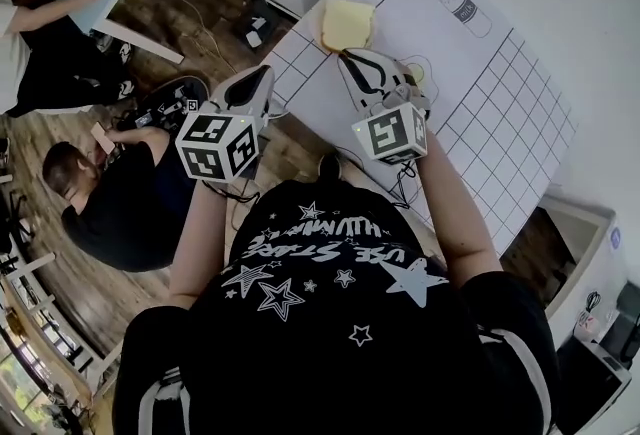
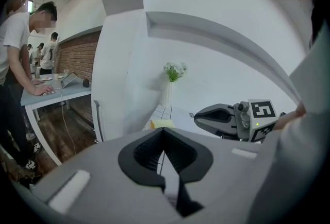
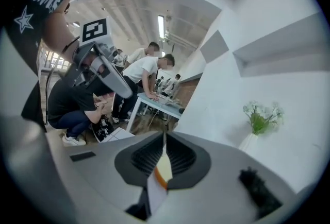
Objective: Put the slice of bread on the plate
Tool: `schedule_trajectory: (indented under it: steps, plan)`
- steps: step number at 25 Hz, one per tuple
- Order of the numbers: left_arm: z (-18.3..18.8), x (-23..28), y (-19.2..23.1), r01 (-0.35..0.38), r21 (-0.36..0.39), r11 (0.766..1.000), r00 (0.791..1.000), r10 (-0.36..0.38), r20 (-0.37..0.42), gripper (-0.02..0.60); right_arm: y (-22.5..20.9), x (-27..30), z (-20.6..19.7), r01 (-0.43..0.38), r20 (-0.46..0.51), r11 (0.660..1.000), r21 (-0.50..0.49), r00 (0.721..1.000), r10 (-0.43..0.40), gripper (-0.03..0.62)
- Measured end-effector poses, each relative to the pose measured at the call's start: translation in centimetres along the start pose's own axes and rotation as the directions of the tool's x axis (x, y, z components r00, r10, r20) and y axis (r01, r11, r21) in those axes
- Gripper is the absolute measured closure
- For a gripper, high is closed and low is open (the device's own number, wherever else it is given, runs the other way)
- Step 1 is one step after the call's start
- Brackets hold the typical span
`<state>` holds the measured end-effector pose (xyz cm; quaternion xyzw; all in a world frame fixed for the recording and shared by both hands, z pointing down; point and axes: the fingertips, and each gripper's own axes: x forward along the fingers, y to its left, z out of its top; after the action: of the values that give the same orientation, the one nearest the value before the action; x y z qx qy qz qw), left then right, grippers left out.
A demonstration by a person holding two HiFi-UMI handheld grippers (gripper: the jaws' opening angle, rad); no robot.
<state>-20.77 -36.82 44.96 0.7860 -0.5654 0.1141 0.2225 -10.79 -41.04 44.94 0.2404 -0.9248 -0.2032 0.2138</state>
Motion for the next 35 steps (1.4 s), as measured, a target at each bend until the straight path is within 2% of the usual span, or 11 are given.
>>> schedule_trajectory:
  steps: [5, 11, 14, 18, 25, 30, 35]
  plan:
    - [-2.7, -4.2, 0.7, -0.003, -0.032, 0.999, 0.999, 0.005, 0.042, 0.574, 2.6, -1.2, 1.0, 0.061, -0.023, 0.998, 0.013, 0.998, -0.061, 0.579]
    - [-8.4, -10.8, 0.7, 0.009, -0.056, 0.998, 0.996, -0.004, 0.086, 0.574, 8.1, -4.2, 3.2, 0.153, -0.045, 0.988, 0.018, 0.987, -0.152, 0.580]
    - [-7.6, -11.8, -0.4, 0.007, -0.075, 0.997, 0.997, -0.002, 0.075, 0.574, 7.4, -5.6, 4.0, 0.148, -0.058, 0.987, 0.058, 0.988, -0.145, 0.580]
    - [-6.1, -13.0, -2.3, 0.019, -0.061, 0.998, 0.997, -0.014, 0.074, 0.574, 6.5, -7.9, 5.5, 0.167, -0.045, 0.981, 0.094, 0.986, -0.164, 0.580]
    - [-7.8, -18.6, -5.8, 0.045, -0.051, 0.998, 0.992, -0.038, 0.123, 0.574, 10.8, -13.6, 7.7, 0.206, -0.026, 0.965, 0.162, 0.979, -0.204, 0.580]
    - [-10.4, -22.2, -7.9, 0.073, -0.059, 0.996, 0.990, -0.066, 0.122, 0.574, 14.6, -18.1, 8.3, 0.238, -0.060, 0.959, 0.156, 0.971, -0.231, 0.580]
    - [-10.4, -22.7, -11.1, 0.119, -0.062, 0.991, 0.988, -0.112, 0.106, 0.574, 15.0, -23.1, 7.9, 0.271, -0.122, 0.949, 0.159, 0.960, -0.253, 0.580]
